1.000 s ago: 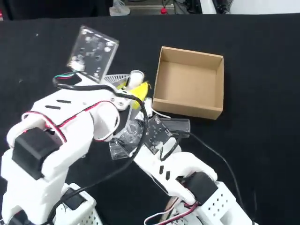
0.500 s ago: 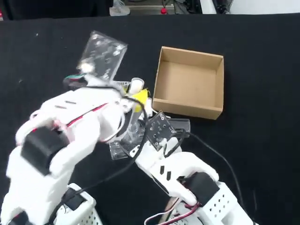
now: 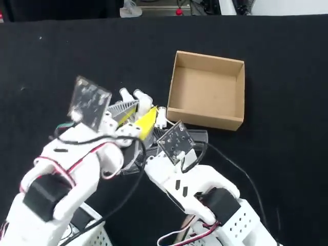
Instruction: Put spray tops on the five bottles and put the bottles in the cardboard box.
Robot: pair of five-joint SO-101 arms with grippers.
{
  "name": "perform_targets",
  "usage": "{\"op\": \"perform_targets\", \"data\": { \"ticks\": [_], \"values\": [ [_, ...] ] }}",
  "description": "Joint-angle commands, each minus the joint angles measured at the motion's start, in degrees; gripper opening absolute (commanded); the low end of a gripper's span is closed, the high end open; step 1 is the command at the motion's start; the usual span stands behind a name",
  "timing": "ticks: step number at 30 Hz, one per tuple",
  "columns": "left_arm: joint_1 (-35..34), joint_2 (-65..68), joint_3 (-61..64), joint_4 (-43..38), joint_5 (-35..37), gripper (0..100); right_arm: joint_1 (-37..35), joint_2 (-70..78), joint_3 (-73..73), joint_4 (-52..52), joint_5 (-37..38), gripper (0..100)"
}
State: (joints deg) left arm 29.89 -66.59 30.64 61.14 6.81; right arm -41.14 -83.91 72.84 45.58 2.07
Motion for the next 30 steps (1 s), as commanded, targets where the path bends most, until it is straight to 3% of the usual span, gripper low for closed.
{"op": "perform_targets", "data": {
  "ticks": [1,5,16,25,30],
  "values": [
    [-1.0,-3.4,0.6,0.4,-0.4,6,-0.4,-0.8,-4.2,-2.4,-0.6,2.5],
    [-1.0,-3.5,0.8,4.0,0.1,14,-0.4,-0.8,-4.1,-2.5,-0.6,2.5],
    [-0.5,-4.0,0.2,4.1,-0.4,14,-0.4,-0.8,-3.8,-2.1,-0.4,2.5],
    [-1.1,-3.8,-7.3,4.7,-0.7,15,-0.4,-0.8,-3.5,-2.0,-0.3,2.5],
    [-1.2,-4.1,-9.0,4.7,-8.4,14,-0.4,-0.8,-2.8,-2.0,-0.3,2.5]
  ]
}}
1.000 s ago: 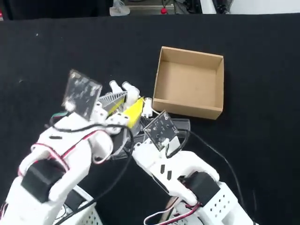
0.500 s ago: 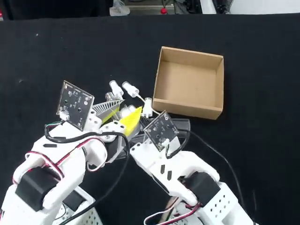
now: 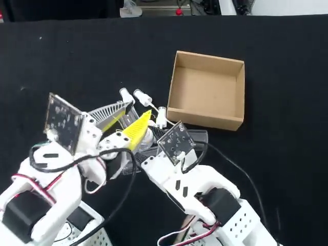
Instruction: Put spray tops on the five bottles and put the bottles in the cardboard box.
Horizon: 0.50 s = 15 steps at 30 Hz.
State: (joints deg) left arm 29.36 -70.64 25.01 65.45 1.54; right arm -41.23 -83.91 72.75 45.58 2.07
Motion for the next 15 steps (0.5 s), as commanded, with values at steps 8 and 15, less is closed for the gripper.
{"op": "perform_targets", "data": {
  "ticks": [8,15],
  "values": [
    [-15.6,0.0,-1.3,4.7,-4.1,15,1.3,-0.7,-3.0,-1.0,-0.2,2.5],
    [-37.7,-0.1,3.9,5.4,-9.2,15,15.2,-0.1,-14.2,9.9,-0.2,2.5]
  ]
}}
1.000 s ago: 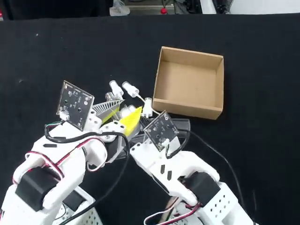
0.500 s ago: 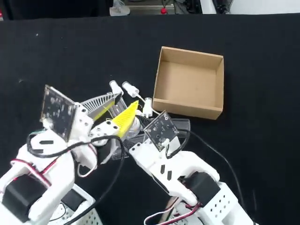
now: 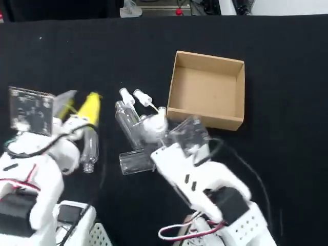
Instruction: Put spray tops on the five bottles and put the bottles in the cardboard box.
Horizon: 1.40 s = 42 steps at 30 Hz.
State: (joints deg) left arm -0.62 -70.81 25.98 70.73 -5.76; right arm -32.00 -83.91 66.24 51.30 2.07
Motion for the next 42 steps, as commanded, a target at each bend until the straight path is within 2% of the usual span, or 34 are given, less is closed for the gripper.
{"op": "perform_targets", "data": {
  "ticks": [1,7,12,18,22,29,32,35,42],
  "values": [
    [-9.5,0.1,5.4,-0.6,-1.9,15,8.1,-0.1,-9.4,5.6,-0.2,2.5],
    [-12.4,0.1,24.3,-13.5,-1.9,15,21.3,5.1,-15.5,7.4,3.3,2.5],
    [-12.3,0.1,36.7,-23.6,-1.8,15,27.0,19.4,-22.1,6.8,3.5,2.5],
    [-12.3,0.1,44.6,-29.6,-1.8,15,27.7,38.7,-33.3,3.7,3.3,2.5],
    [-12.2,0.1,49.3,-33.1,-1.8,15,27.6,50.3,-36.8,-5.1,3.3,2.5],
    [-11.8,0.1,58.5,-44.0,-1.8,15,28.5,65.5,-36.8,-20.8,3.2,2.5],
    [-11.8,0.1,61.6,-48.5,-1.8,15,28.7,69.8,-37.1,-27.3,-0.7,2.5],
    [-11.8,0.1,62.9,-49.9,-1.8,15,29.2,73.4,-37.0,-32.6,-3.4,2.5],
    [-11.8,0.1,62.9,-50.2,-1.8,15,31.2,78.5,-39.6,-33.3,-3.9,2.5]
  ]
}}
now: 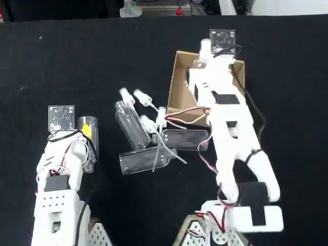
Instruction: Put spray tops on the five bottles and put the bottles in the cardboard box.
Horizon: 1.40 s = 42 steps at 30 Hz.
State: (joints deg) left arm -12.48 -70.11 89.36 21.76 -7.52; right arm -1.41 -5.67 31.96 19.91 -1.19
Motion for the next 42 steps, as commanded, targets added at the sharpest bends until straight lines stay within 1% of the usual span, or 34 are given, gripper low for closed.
{"op": "perform_targets", "data": {
  "ticks": [1,6,18,25,30,36,38,42],
  "values": [
    [0.0,-0.6,-0.5,-1.2,0.0,15,-0.2,1.2,-6.1,-1.9,-0.6,2.5],
    [0.0,-0.6,0.0,-1.2,-0.1,15,-3.5,7.0,-12.4,-1.9,-0.6,2.5],
    [0.0,-0.6,0.1,-1.2,-0.1,15,-3.5,21.8,-26.1,-1.9,-0.4,2.5],
    [0.0,-0.6,0.2,-1.2,-0.1,15,-3.7,26.3,-28.1,-2.0,-0.4,2.9],
    [0.0,-0.6,0.2,-1.2,-0.1,15,-3.8,28.4,-27.6,-5.9,-0.4,2.9],
    [0.0,-0.6,0.2,-1.2,-0.1,15,-4.3,29.4,-27.6,-5.8,-0.2,3.0],
    [0.0,-0.6,0.2,-1.2,-0.1,15,-4.7,29.4,-27.5,-5.5,-0.2,4.9],
    [0.0,-0.6,0.2,-1.2,-0.1,15,-4.8,29.3,-26.2,-5.5,-0.2,13.8]
  ]
}}
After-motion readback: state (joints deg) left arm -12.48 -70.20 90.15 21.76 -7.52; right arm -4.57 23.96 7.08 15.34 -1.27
